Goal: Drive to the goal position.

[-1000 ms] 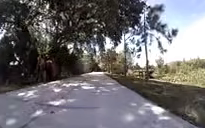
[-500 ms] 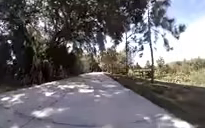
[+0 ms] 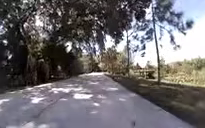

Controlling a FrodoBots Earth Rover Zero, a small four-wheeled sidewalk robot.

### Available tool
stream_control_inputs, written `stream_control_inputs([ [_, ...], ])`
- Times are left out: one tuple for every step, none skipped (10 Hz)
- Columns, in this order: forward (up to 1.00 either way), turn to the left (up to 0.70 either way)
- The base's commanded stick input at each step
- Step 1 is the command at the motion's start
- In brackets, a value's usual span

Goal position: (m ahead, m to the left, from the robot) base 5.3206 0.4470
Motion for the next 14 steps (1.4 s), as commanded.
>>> stream_control_inputs([
  [0.84,0.00],
  [0.84,0.00],
  [0.84,0.00],
  [0.84,0.00],
  [0.84,0.00],
  [0.84,0.00],
  [0.84,0.00],
  [0.84,0.00],
  [0.84,0.00],
  [0.84,0.00],
  [0.84,0.00],
  [0.84,0.00],
  [0.84,0.00],
  [0.84,0.23],
])
